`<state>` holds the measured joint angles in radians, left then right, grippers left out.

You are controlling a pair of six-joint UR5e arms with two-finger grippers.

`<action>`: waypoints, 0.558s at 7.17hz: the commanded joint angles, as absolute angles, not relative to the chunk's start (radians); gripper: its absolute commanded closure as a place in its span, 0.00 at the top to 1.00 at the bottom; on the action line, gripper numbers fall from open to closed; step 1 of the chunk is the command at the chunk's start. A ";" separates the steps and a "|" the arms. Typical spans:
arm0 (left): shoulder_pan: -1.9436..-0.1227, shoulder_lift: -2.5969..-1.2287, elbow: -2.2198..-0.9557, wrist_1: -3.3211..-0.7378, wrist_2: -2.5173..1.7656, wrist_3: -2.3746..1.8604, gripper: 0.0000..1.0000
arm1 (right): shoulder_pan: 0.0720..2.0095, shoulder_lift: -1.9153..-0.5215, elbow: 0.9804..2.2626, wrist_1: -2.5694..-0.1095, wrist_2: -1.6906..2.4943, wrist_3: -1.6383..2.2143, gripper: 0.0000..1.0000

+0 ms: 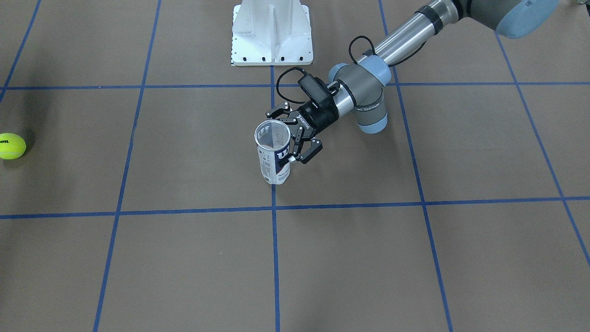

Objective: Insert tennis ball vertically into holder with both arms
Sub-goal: 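Lower the upright can onto the table center with the left gripper, then reach the right gripper to the nearer tennis ball and grasp it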

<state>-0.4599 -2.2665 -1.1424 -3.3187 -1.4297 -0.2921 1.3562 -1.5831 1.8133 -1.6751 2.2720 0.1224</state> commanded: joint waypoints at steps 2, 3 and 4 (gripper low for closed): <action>-0.454 -2.267 -1.144 -3.318 -1.430 -0.293 0.99 | 1.246 -1.614 1.799 -1.504 2.232 0.373 1.00; -0.454 -2.267 -1.143 -3.318 -1.430 -0.295 0.99 | 1.202 -1.647 1.755 -1.359 2.185 0.435 1.00; -0.454 -2.267 -1.143 -3.318 -1.430 -0.293 0.99 | 1.171 -1.667 1.684 -1.189 2.174 0.518 1.00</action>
